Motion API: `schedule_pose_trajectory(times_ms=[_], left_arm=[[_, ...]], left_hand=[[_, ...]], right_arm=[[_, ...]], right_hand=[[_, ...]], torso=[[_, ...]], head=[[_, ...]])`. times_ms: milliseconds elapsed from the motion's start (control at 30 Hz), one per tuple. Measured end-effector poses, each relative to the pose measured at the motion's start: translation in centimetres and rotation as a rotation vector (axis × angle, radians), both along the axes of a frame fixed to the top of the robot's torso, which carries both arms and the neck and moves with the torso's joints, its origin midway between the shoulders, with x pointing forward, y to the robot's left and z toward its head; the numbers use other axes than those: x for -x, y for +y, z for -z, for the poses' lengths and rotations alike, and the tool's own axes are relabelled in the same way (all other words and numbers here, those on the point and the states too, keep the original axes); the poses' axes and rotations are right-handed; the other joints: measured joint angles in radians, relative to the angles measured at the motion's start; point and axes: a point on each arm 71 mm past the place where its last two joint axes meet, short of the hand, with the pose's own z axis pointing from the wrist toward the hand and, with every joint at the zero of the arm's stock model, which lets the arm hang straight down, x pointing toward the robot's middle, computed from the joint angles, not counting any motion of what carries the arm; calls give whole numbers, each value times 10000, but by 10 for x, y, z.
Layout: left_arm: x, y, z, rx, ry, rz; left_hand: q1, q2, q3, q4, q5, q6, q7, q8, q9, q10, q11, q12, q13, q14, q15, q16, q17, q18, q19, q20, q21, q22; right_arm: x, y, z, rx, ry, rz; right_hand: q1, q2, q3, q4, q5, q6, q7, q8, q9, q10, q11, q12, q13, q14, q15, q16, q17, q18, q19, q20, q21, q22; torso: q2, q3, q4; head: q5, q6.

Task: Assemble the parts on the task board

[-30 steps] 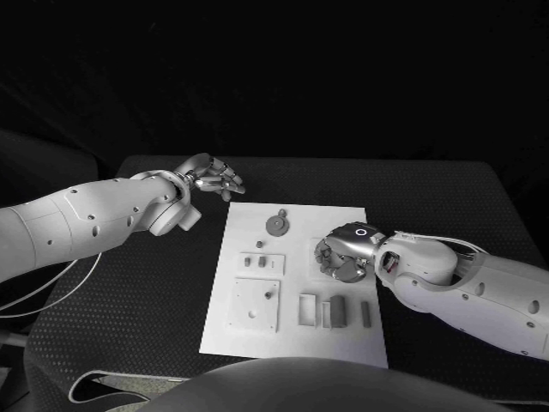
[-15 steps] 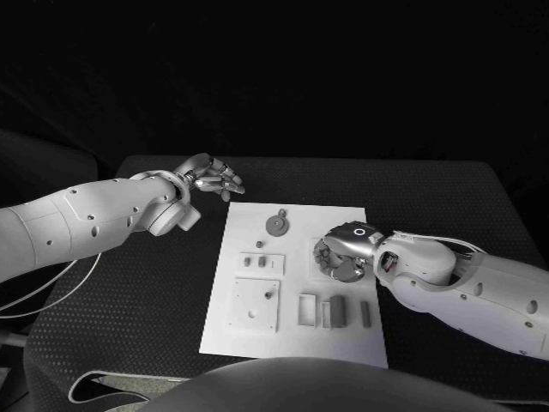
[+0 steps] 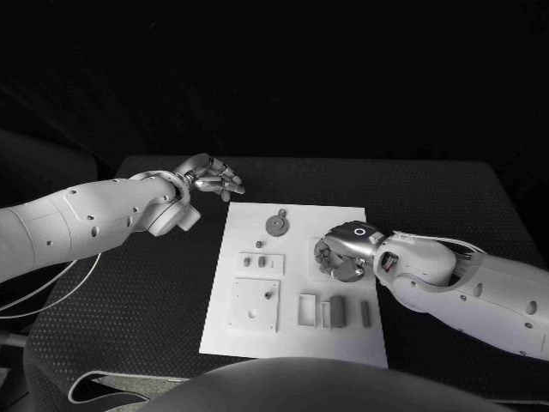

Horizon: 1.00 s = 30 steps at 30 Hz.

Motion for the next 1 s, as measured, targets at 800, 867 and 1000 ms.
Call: schedule_pose_trajectory(times_ms=[800,867,1000], left_arm=[[0,2,0,-23,19,-47],[0,2,0,-24,20,-47],[0,2,0,-21,21,-41]], left_hand=[[0,0,0,0,0,0,0,0,0,1,-1,0,1,0,0,-38,37,90,0,0,-33,1],[0,0,0,0,0,0,0,0,0,1,-1,0,1,0,0,-38,37,88,0,0,-33,1],[0,0,0,0,0,0,0,0,0,1,-1,0,2,0,0,-38,37,82,0,0,-33,1]], right_arm=[[3,-3,-37,-897,-370,51],[6,0,-41,-998,-370,-22],[12,13,-45,-1237,-306,-302]], right_hand=[[12,7,114,2,49,75,-24,1,1,53,-52,0,45,115,-42,1,-31,-1,86,-53,41,-3],[12,6,114,2,49,76,-25,1,2,53,-52,0,45,119,-44,1,-31,-1,86,-53,41,-4],[12,6,114,2,49,76,-25,1,1,79,-26,-1,45,125,-44,1,-31,-1,86,-52,42,-4]], torso=[[-5,-3,-9],[-5,-1,-10],[-5,1,-13]], head=[[43,0],[60,0],[111,0]])
